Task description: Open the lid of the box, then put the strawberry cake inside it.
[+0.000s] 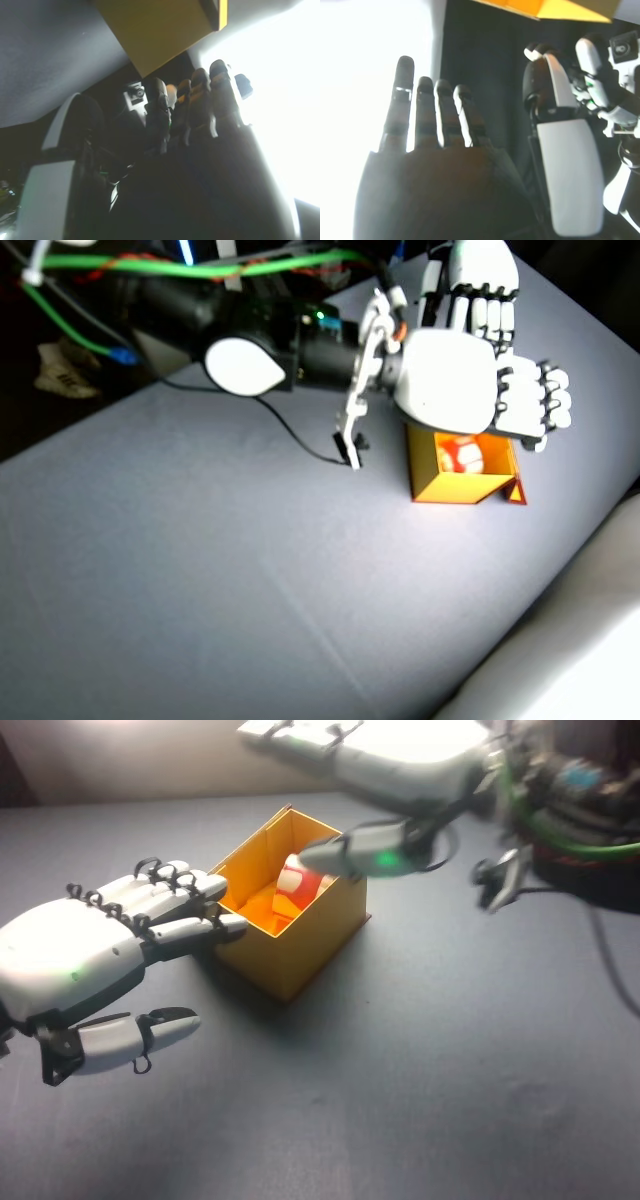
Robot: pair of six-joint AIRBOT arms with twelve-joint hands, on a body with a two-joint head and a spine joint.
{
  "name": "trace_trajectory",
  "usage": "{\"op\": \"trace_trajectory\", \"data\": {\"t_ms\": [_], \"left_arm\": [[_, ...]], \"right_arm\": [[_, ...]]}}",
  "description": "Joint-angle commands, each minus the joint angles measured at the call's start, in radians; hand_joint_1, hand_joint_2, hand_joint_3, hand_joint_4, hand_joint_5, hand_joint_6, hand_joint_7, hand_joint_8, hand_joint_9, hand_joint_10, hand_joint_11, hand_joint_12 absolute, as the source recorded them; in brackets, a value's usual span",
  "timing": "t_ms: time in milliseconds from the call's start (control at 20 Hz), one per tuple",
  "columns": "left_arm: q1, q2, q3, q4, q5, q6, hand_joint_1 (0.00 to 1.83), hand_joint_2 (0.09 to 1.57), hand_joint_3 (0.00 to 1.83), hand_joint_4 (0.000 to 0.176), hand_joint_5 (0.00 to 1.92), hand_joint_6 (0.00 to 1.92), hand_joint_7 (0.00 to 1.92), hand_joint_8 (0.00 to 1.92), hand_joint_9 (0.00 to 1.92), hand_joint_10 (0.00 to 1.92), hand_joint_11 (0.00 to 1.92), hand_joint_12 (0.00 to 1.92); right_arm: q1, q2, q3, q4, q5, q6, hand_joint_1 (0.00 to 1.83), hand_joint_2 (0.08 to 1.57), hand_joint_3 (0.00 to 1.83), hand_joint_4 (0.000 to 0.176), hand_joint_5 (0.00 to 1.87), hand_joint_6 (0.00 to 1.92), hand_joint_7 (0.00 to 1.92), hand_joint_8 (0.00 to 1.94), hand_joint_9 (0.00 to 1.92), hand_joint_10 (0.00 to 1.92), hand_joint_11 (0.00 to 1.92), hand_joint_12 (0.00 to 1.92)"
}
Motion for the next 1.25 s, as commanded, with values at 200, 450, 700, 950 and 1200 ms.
{"op": "trace_trajectory", "data": {"t_ms": [200,450,700,950,1200], "left_arm": [[0.030,0.041,-0.033,-0.057,-0.200,0.020,0.46,1.38,0.00,0.042,0.17,0.01,0.00,0.00,0.00,0.00,0.00,0.00],[0.081,0.060,-0.051,-0.136,-0.302,0.037,0.43,1.40,0.00,0.001,0.10,0.00,0.00,0.00,0.01,0.00,0.03,0.02],[0.118,0.068,-0.062,-0.198,-0.410,0.052,0.43,1.42,0.00,0.075,0.00,0.00,0.00,0.00,0.00,0.00,0.00,0.22],[0.149,0.072,-0.074,-0.237,-0.510,0.058,0.24,1.39,0.00,0.078,0.00,0.00,0.00,0.00,0.00,0.00,0.00,0.01],[0.175,0.083,-0.092,-0.261,-0.628,0.071,0.24,1.39,0.00,0.140,0.00,0.00,0.00,0.00,0.00,0.00,0.00,0.00]], "right_arm": [[-0.074,0.167,-0.134,0.014,0.283,0.006,0.33,1.33,0.01,0.000,0.00,0.00,0.00,0.00,0.00,0.02,0.00,0.98],[-0.249,0.351,-0.268,0.066,0.489,0.005,0.30,1.33,0.00,0.027,0.00,0.00,0.00,0.00,0.00,0.00,0.00,0.11],[-0.508,0.505,-0.392,0.217,0.760,-0.041,0.36,1.36,0.01,0.022,0.00,0.00,0.00,0.00,0.00,0.00,0.00,0.00],[-0.725,0.592,-0.480,0.350,1.020,-0.078,0.42,1.35,0.00,0.055,0.00,0.00,0.00,0.00,0.00,0.00,0.00,0.00],[-0.871,0.654,-0.541,0.437,1.262,-0.099,0.32,1.32,0.00,0.000,0.00,0.00,0.00,0.00,0.00,0.00,0.00,0.00]]}}
